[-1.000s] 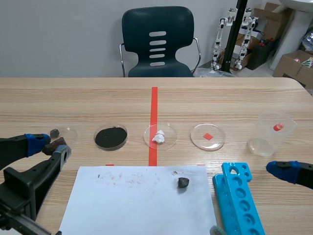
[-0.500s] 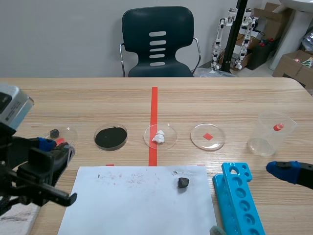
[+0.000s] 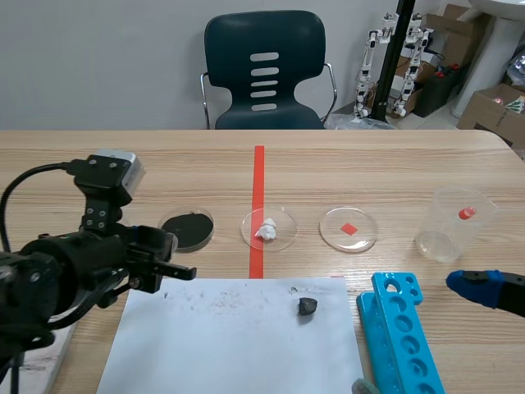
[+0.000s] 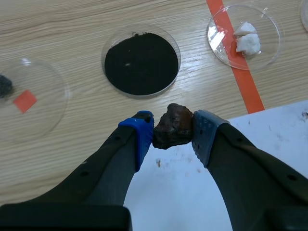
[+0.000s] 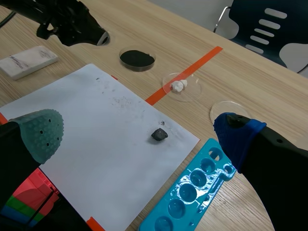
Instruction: Lower the mineral onto the iron filings and hold still
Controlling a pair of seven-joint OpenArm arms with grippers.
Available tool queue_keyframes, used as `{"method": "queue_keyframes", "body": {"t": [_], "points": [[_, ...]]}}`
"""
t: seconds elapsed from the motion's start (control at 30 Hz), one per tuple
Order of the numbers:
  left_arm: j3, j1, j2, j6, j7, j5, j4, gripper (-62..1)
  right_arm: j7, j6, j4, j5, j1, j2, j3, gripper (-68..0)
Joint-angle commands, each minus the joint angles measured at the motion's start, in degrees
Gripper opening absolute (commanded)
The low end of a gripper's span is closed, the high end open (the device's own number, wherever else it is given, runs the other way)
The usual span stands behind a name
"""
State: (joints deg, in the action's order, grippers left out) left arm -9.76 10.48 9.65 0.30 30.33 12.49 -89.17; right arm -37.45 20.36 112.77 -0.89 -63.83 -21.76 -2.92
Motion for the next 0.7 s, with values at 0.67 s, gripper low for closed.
{"method": "queue_keyframes", "body": {"t": [0.67], "points": [[-2.3, -31.7, -9.0, 3.5, 8.4, 0.2, 35.1, -47.9, -1.0, 0.0, 0.4, 0.6, 0.0, -0.5, -0.4, 0.4]]}}
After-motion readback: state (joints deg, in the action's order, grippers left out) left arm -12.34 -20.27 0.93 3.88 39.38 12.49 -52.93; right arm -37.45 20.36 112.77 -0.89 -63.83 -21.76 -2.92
